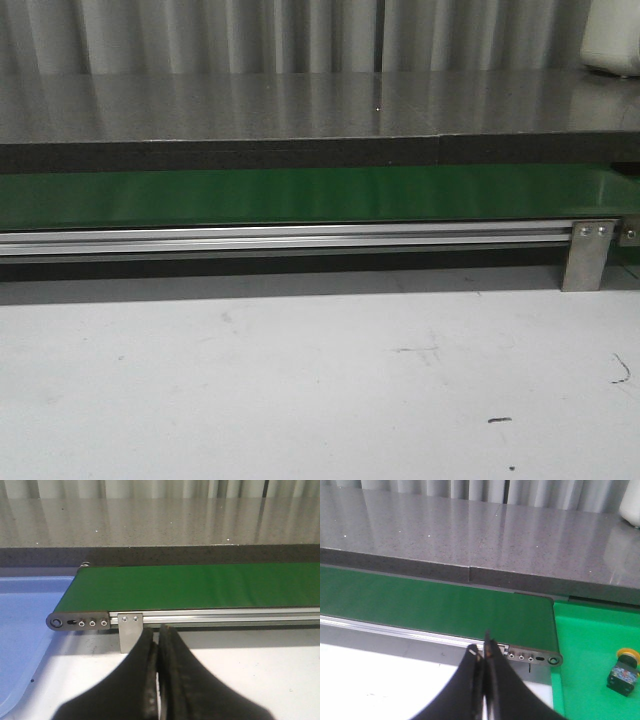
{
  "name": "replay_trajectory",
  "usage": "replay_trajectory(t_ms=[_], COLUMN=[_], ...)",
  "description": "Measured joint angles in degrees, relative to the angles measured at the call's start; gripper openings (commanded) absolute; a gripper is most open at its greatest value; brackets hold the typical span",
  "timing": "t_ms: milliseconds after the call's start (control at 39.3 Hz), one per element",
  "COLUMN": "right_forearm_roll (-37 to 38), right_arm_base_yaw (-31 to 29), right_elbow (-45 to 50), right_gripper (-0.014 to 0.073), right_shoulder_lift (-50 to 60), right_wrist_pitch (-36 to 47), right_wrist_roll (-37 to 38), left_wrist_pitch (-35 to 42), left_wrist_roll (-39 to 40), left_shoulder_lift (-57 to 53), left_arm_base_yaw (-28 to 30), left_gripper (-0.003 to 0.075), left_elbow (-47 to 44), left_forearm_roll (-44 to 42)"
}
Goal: Move button from left to right
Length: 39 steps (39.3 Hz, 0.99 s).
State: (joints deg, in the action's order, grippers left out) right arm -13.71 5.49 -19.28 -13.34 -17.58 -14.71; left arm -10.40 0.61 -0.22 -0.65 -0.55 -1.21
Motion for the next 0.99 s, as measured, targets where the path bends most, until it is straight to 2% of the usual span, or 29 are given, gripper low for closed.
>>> replay_trajectory(t_ms=[127,280,381,585,992], right_forearm_roll=[0.74,6.47,7.74,7.84,7.72], right_arm_base_yaw=[0.0,0.0,0.0,-0.7,-4.04], right_elbow=[2.36,8.19,12.93,20.5,20.81], right_gripper=[-0.0068,-0.0068,-0.0068,-0.0068,-0.0068], right_shoulder_lift=[0.0,1.16,3.71,10.93,13.91], right_wrist_pitch=[2.49,9.58,11.87,11.66,6.93], right_wrist_roll=[0.64,8.05,10.26,10.91,11.04], left_wrist_pitch=[0.0,0.0,0.0,0.0,0.1], left_wrist_roll=[0.0,0.0,0.0,0.0,0.0], left_shoulder_lift=[0.0,0.0,0.0,0.0,0.0], left_arm_base_yaw=[0.0,0.0,0.0,0.0,0.0], left_gripper=[-0.0021,-0.0021,-0.0021,-0.0021,-0.0021], left_elbow=[0.0,0.0,0.0,0.0,0.0], left_forearm_roll=[0.0,0.0,0.0,0.0,0.0])
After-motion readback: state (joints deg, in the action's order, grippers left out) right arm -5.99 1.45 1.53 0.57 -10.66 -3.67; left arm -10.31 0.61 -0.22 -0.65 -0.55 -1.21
